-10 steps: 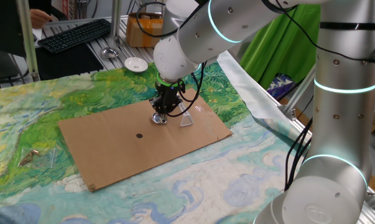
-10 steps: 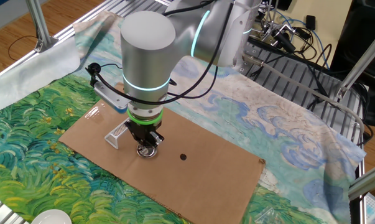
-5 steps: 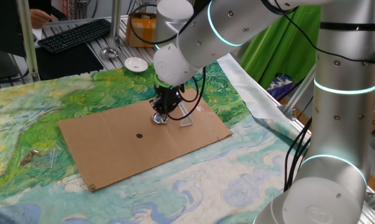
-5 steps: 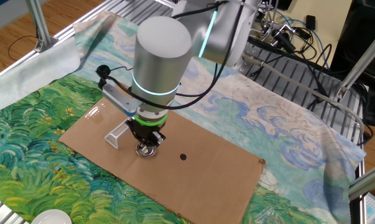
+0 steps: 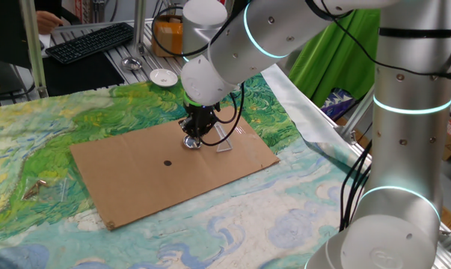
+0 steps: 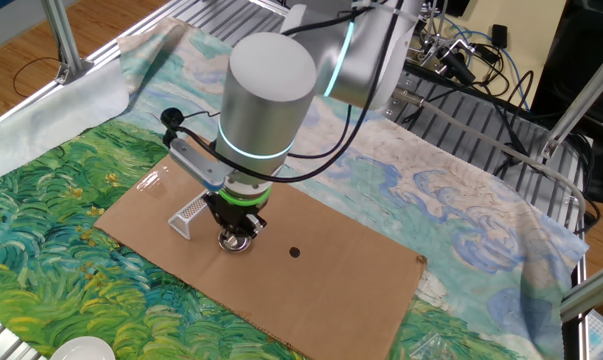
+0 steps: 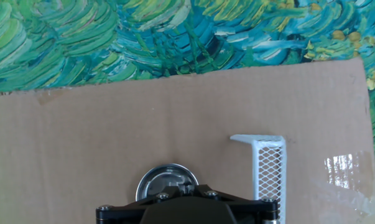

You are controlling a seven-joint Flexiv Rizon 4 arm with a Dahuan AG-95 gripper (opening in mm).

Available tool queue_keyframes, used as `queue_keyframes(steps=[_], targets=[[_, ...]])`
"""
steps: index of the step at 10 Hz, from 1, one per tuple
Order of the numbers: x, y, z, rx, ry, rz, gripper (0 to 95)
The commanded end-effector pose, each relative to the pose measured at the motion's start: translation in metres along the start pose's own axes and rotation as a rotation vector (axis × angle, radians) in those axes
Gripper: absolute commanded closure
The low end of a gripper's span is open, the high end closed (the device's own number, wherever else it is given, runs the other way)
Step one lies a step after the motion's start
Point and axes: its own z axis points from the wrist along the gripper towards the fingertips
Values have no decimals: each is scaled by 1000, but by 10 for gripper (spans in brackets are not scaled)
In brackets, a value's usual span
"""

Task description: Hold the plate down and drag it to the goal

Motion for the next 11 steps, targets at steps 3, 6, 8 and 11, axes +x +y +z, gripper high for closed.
queue_keyframes(steps=[3, 6, 8, 11], targets=[[0, 0, 0, 24, -6, -5, 950], [0, 0, 0, 26, -6, -7, 950], [0, -1, 0, 36, -6, -8, 950], [0, -1, 0, 62, -9, -11, 950]])
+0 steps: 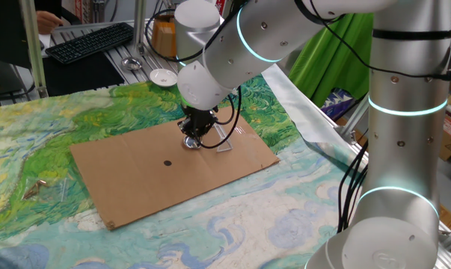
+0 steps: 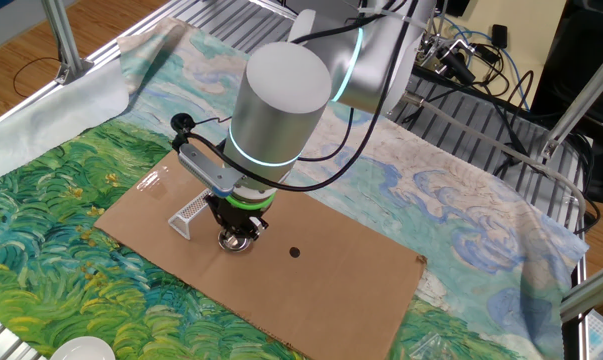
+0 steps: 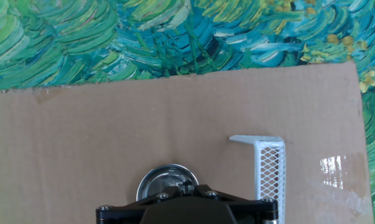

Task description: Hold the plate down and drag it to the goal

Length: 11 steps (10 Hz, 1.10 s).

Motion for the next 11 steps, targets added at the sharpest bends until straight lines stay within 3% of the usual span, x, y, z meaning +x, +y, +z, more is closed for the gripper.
queue_keyframes(steps=[1, 4, 8, 9, 10, 11], targets=[[0, -1, -1, 14, 1, 4, 950], [1, -1, -1, -14, 10, 14, 950], [1, 0, 0, -19, 11, 15, 950], [1, 0, 0, -129, 20, 58, 950], [1, 0, 0, -162, 20, 59, 950], [1, 0, 0, -152, 14, 37, 950]])
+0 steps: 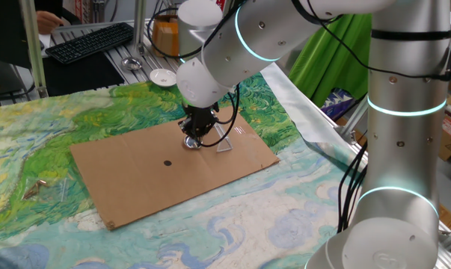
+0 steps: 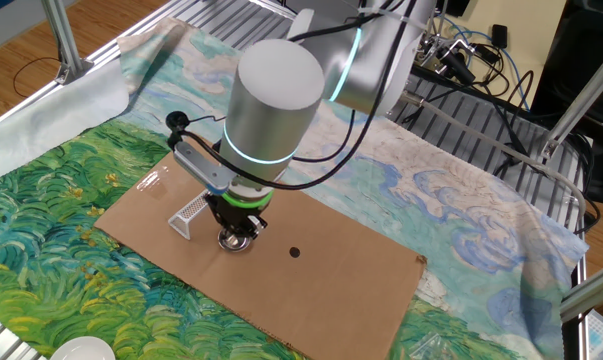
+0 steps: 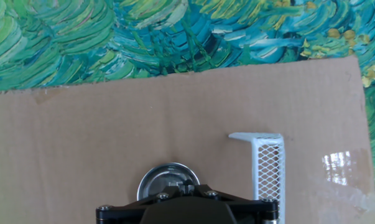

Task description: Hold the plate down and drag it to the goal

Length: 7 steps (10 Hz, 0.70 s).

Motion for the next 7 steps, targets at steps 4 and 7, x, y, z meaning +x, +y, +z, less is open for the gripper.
queue_keyframes(steps=[4, 7], targets=[[-1, 1, 1, -105, 15, 68, 950], [-1, 1, 1, -114, 28, 118, 950]])
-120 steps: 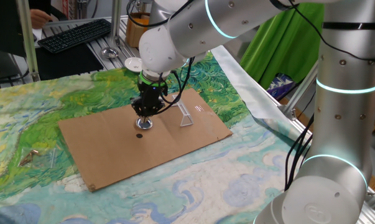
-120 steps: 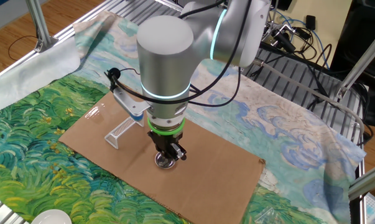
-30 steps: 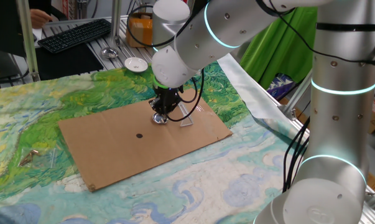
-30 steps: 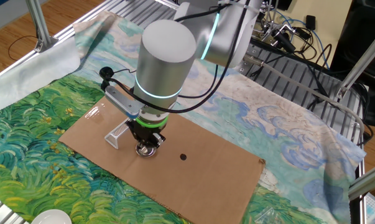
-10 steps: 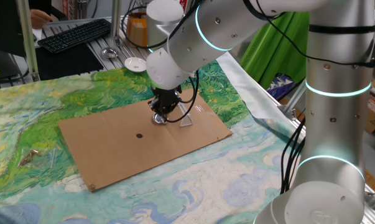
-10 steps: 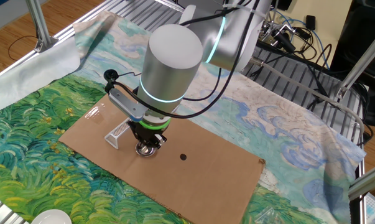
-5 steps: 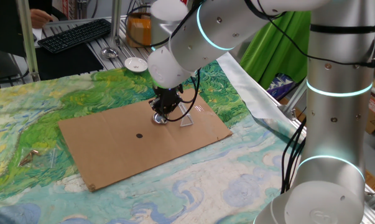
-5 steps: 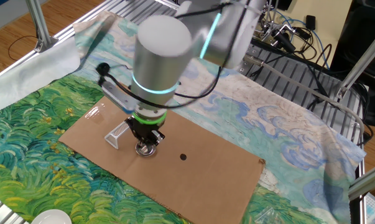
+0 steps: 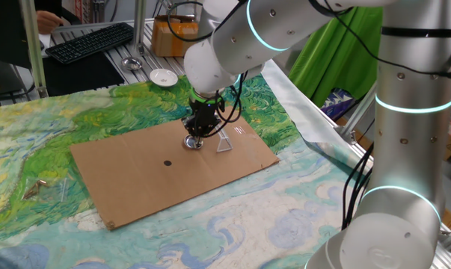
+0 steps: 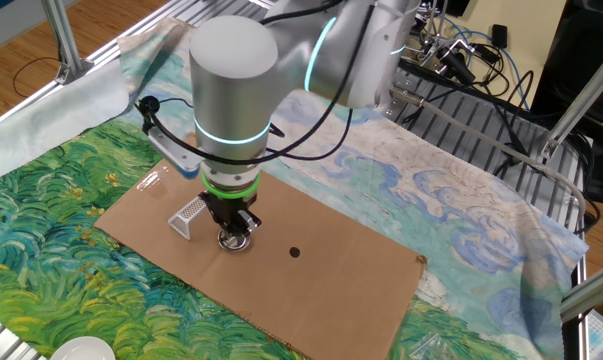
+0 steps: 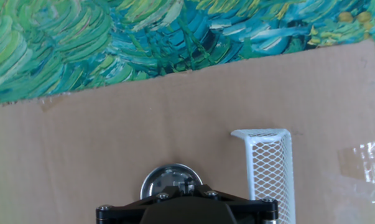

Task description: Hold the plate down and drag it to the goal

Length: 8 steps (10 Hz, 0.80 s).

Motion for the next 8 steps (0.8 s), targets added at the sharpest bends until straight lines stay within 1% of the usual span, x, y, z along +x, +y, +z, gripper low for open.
queue_keyframes(steps=[1, 2, 3, 5, 8], targets=[[1, -1, -2, -12, 6, 29, 950], [1, -1, -2, -24, 10, 47, 950], [1, -1, -2, -29, 12, 58, 950], [1, -1, -2, -27, 13, 72, 950], [1, -1, -2, -26, 11, 71, 950]])
